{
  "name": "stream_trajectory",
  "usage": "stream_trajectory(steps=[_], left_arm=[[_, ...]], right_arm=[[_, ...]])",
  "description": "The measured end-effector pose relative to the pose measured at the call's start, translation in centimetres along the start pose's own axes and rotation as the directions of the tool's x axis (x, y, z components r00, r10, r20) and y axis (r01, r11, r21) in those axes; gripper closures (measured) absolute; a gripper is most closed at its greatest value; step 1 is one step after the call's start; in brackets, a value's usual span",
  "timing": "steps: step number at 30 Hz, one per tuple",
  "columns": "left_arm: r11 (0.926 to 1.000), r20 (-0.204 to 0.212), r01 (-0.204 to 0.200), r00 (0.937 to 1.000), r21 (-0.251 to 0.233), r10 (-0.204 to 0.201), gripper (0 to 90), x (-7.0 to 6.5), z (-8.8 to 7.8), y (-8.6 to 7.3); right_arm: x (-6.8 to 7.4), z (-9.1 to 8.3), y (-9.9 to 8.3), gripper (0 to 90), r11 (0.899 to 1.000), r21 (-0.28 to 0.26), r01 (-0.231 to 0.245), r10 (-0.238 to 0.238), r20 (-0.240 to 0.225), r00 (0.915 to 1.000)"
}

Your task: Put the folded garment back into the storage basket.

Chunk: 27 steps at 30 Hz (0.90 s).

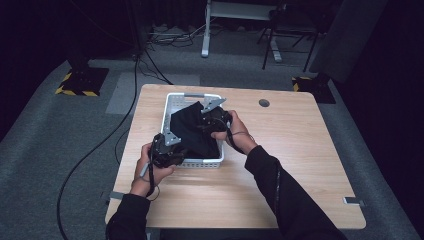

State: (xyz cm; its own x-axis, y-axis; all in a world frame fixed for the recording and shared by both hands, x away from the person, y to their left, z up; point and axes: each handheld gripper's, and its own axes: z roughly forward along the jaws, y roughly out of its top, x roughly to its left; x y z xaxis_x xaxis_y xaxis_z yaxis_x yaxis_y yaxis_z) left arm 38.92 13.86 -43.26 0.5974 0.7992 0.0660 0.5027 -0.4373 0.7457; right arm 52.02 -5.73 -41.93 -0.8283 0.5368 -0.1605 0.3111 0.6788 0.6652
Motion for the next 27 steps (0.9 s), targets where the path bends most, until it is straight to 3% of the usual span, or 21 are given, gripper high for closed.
stream_trajectory(steps=[5, 9, 12, 15, 22, 27], left_arm=[[0.9994, 0.045, -0.004, 0.9990, -0.034, 0.005, 29.1, -0.5, -0.3, 0.2], [0.9987, 0.068, -0.008, 0.9976, -0.051, 0.012, 18.8, -0.9, -0.5, 0.4], [0.9974, 0.101, -0.014, 0.9947, -0.071, 0.021, 13.6, -1.2, -0.6, 0.4], [0.9962, 0.130, -0.018, 0.9911, -0.085, 0.029, 8.0, -1.5, -0.7, 0.5], [0.9945, 0.131, -0.044, 0.9898, -0.095, 0.056, 3.6, -2.3, -0.6, 0.6], [0.9930, 0.112, -0.064, 0.9908, -0.099, 0.075, 1.6, -2.5, -0.7, 0.6]], right_arm=[[-0.3, 0.0, -0.1, 29.9, 1.000, 0.003, -0.012, 0.012, 0.008, 0.9999], [-0.2, 0.0, 0.0, 21.7, 1.000, 0.001, 0.015, -0.015, 0.027, 0.9995], [-0.1, 0.0, 0.0, 12.2, 1.000, -0.013, 0.001, -0.001, 0.054, 0.9985], [0.1, 0.2, 0.0, 7.9, 1.000, 0.004, 0.018, -0.018, 0.062, 0.9979], [0.3, 0.3, 0.0, 3.6, 1.000, 0.005, 0.019, -0.020, 0.060, 0.9980], [0.6, 0.4, 0.0, 2.9, 0.998, 0.032, 0.055, -0.057, 0.065, 0.9963]])
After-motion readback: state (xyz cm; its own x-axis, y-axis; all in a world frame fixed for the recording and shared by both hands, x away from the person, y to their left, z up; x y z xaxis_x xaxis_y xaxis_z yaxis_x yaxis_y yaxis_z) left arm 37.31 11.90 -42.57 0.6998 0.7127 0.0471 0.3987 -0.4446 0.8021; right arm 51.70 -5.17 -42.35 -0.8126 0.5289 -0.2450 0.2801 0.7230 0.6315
